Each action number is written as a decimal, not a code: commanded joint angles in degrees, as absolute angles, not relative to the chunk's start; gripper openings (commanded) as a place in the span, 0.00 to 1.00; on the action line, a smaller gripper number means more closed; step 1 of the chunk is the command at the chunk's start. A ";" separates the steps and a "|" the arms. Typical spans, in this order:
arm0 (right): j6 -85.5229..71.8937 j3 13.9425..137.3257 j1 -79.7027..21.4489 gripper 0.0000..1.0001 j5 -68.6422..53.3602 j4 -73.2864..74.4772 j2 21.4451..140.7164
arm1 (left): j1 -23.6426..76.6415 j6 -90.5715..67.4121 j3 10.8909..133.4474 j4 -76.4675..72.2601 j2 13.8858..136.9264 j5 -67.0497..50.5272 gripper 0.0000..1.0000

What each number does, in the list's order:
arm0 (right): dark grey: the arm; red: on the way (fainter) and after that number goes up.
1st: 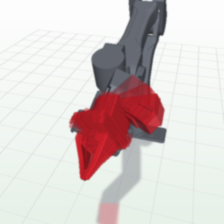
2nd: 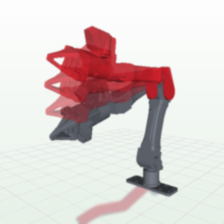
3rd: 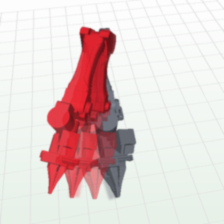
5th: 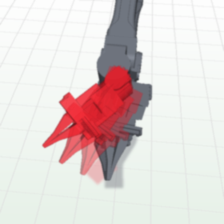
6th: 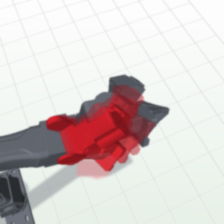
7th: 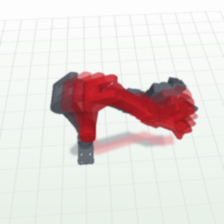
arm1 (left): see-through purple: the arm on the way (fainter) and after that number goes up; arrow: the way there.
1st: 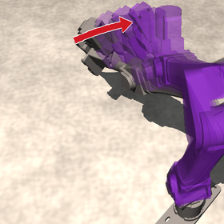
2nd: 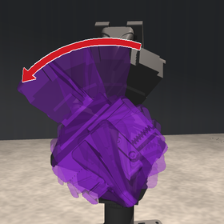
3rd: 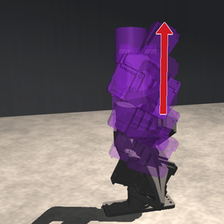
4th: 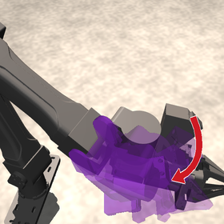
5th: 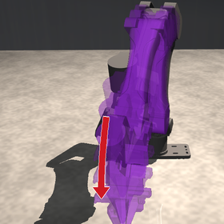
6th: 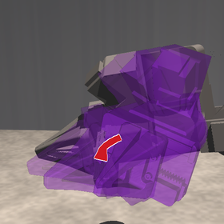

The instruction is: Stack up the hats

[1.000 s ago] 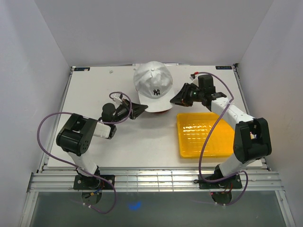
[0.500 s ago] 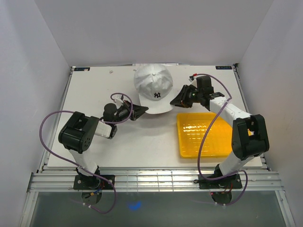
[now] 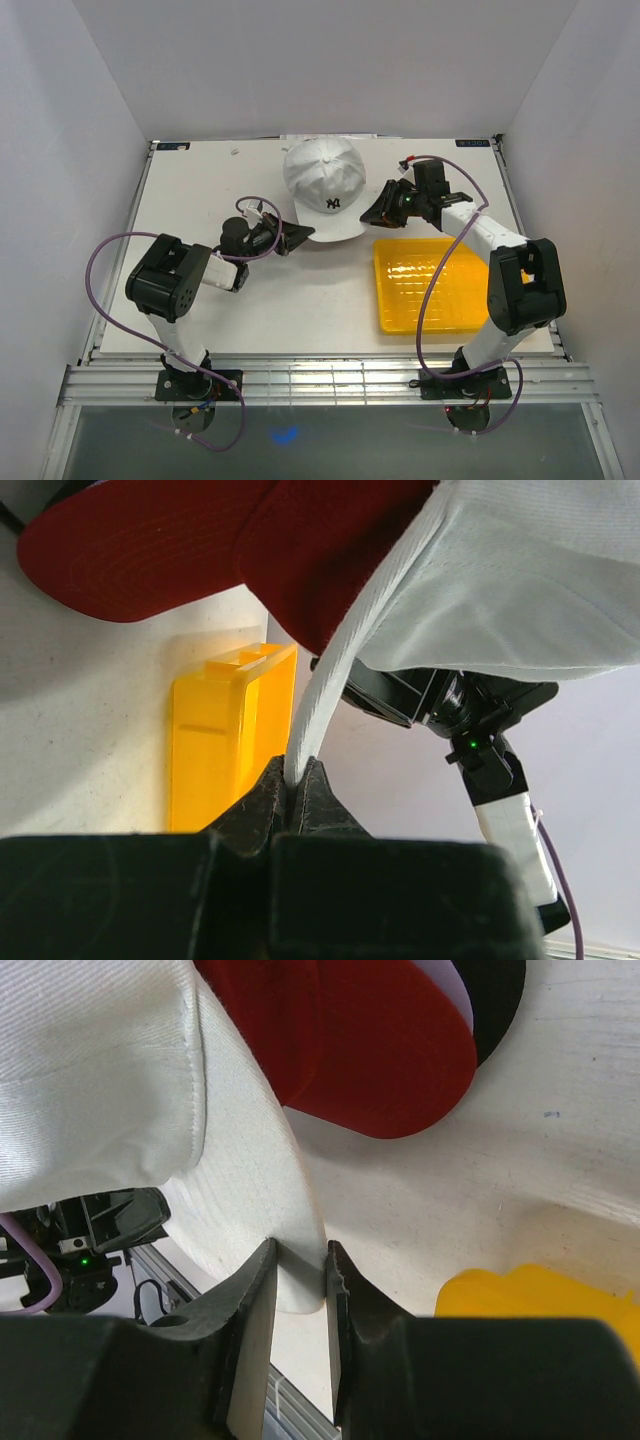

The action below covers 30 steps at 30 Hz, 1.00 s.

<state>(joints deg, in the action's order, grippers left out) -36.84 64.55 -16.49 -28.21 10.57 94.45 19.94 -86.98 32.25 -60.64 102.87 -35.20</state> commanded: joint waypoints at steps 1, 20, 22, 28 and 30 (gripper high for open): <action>-32.52 66.27 -14.50 0.20 -15.65 13.71 96.68 | 20.92 -84.73 30.41 -47.29 105.12 -40.52 0.00; -32.17 67.94 -14.50 0.20 -14.77 15.03 97.47 | 20.92 -81.92 31.11 -42.01 103.27 -40.25 0.41; -32.17 68.11 -14.50 0.20 -14.77 15.03 97.64 | 20.83 -81.39 31.46 -41.22 103.01 -40.17 0.42; -31.82 69.26 -14.50 0.20 -14.42 15.64 98.96 | 20.83 -80.07 32.87 -38.67 102.04 -40.43 0.43; -31.73 69.70 -14.50 0.20 -14.15 15.73 99.58 | 20.83 -79.63 33.13 -37.71 101.17 -40.60 0.43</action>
